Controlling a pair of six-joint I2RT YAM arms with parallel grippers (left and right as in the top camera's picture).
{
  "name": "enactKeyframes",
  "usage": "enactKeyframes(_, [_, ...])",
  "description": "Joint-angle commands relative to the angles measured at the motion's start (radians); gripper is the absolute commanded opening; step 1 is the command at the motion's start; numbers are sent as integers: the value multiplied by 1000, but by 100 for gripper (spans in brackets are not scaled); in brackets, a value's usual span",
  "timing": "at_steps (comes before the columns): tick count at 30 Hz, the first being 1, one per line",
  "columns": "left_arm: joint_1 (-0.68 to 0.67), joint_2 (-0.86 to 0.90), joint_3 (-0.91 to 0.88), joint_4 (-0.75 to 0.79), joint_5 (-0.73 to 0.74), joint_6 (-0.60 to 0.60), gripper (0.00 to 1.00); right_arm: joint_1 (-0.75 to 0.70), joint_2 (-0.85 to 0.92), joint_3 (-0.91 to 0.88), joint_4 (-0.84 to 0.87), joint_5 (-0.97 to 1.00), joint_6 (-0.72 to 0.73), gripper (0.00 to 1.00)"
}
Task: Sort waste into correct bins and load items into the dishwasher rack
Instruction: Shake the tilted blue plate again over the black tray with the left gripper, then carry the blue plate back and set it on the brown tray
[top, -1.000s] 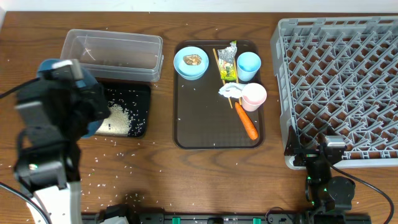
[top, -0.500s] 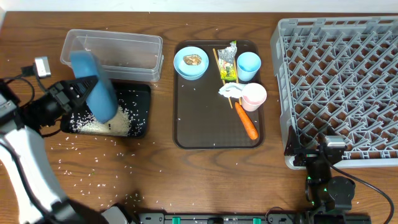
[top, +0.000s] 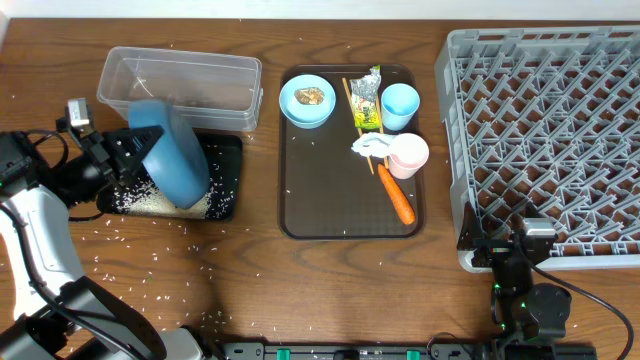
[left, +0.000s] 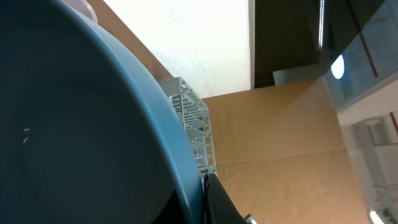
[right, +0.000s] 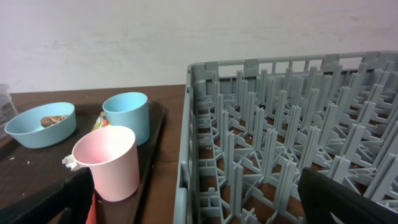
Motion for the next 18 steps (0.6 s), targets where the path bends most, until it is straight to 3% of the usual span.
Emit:
enactKeyframes(1, [5, -18, 9, -1, 41, -74, 6, -7, -6, -1, -3, 0, -9, 99])
enactKeyframes(4, [1, -19, 9, 2, 41, -67, 6, -7, -6, -1, -3, 0, -9, 99])
enactKeyframes(7, [-34, -34, 9, 1, 32, 29, 6, -7, -6, -1, -3, 0, -9, 99])
enactKeyframes(10, [-117, -82, 9, 30, -62, 56, 6, -7, -6, -1, -3, 0, -9, 99])
enactKeyframes(14, [-287, -187, 10, 119, -283, 55, 6, -7, -6, -1, -3, 0, -9, 99])
enactKeyframes(18, [-519, -293, 10, 135, -650, 55, 6, -7, -6, -1, -3, 0, -9, 99])
